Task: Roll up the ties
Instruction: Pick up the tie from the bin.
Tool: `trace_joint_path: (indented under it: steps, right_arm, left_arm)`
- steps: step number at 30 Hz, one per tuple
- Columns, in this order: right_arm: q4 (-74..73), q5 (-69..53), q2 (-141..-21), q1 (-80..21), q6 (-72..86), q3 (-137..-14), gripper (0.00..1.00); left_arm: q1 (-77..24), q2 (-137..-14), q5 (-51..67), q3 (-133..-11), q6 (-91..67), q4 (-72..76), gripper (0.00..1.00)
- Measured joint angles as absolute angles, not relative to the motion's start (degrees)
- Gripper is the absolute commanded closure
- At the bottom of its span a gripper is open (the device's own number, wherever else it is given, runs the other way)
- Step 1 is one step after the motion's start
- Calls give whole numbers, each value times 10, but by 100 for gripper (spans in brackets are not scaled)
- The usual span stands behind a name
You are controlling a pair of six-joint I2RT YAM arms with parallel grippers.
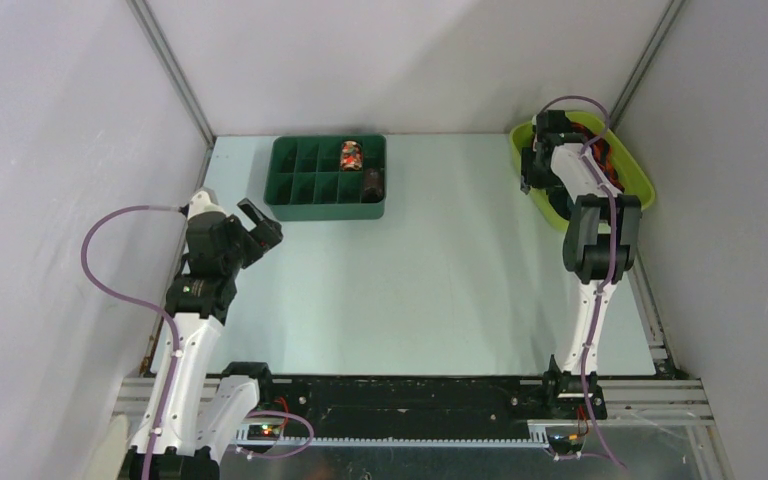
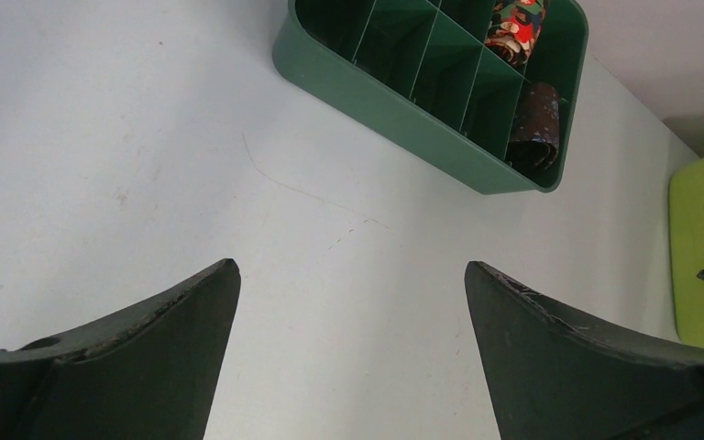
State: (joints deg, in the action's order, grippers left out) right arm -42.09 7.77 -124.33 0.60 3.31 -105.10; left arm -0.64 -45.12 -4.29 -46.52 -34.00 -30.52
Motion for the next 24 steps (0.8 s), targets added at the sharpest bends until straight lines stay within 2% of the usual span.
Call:
trace_joint_path:
  steps: [17, 18, 21, 24]
  right_arm:
    - [-425, 69, -1247, 4, 18, -1057, 61]
    - [-425, 69, -1247, 4, 16, -1057, 60]
    - [-424, 70, -1247, 2, 14, -1057, 45]
    - [-422, 74, -1247, -5, 11, -1057, 36]
  left_arm:
    - [-6, -451, -42, -465, -340, -305, 0]
    - [-6, -451, -42, -465, -340, -305, 0]
    - [-6, -451, -42, -465, -340, -305, 0]
    - [-6, -453, -41, -465, -340, -305, 0]
